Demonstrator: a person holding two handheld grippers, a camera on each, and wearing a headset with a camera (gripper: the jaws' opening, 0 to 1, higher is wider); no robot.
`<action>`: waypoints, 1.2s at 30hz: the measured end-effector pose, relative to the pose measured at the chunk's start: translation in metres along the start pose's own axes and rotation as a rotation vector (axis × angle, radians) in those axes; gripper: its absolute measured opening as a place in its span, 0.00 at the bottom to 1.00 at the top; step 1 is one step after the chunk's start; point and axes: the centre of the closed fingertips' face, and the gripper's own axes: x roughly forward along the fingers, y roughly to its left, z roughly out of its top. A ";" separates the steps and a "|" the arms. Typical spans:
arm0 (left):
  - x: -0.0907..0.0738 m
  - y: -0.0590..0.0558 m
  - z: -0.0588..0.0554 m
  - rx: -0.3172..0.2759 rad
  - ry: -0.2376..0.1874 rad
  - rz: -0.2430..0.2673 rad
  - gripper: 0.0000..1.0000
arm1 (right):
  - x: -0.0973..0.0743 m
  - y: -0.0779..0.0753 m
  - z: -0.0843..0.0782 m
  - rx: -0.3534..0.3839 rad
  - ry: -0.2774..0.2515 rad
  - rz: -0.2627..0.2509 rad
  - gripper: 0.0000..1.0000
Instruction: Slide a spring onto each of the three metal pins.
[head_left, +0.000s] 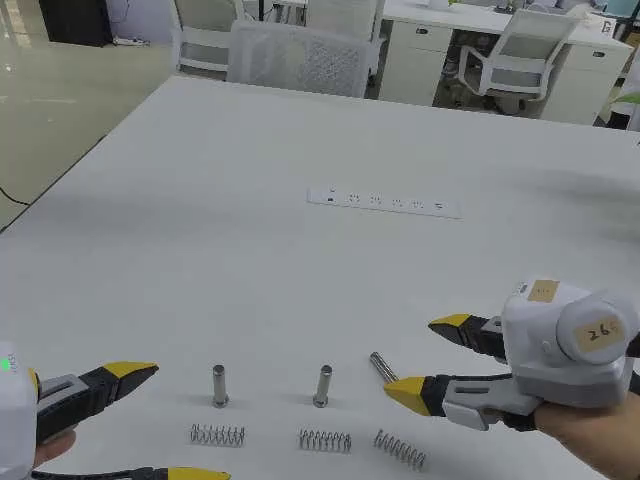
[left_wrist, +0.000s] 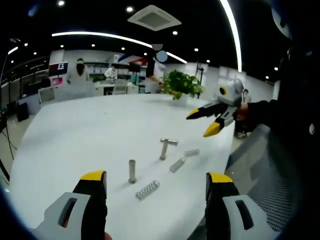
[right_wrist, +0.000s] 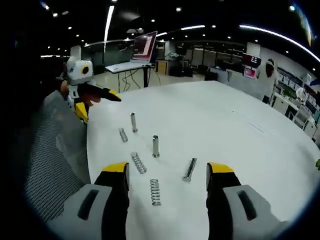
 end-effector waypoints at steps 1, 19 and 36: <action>0.000 0.000 0.000 0.001 0.000 0.000 0.76 | 0.000 -0.001 0.000 0.000 0.001 0.000 0.54; 0.000 0.001 -0.001 -0.002 0.006 0.003 0.76 | -0.005 0.006 -0.006 0.029 -0.013 -0.003 0.55; 0.001 0.003 -0.002 -0.001 0.012 0.010 0.76 | -0.006 0.016 -0.017 0.042 -0.001 0.012 0.55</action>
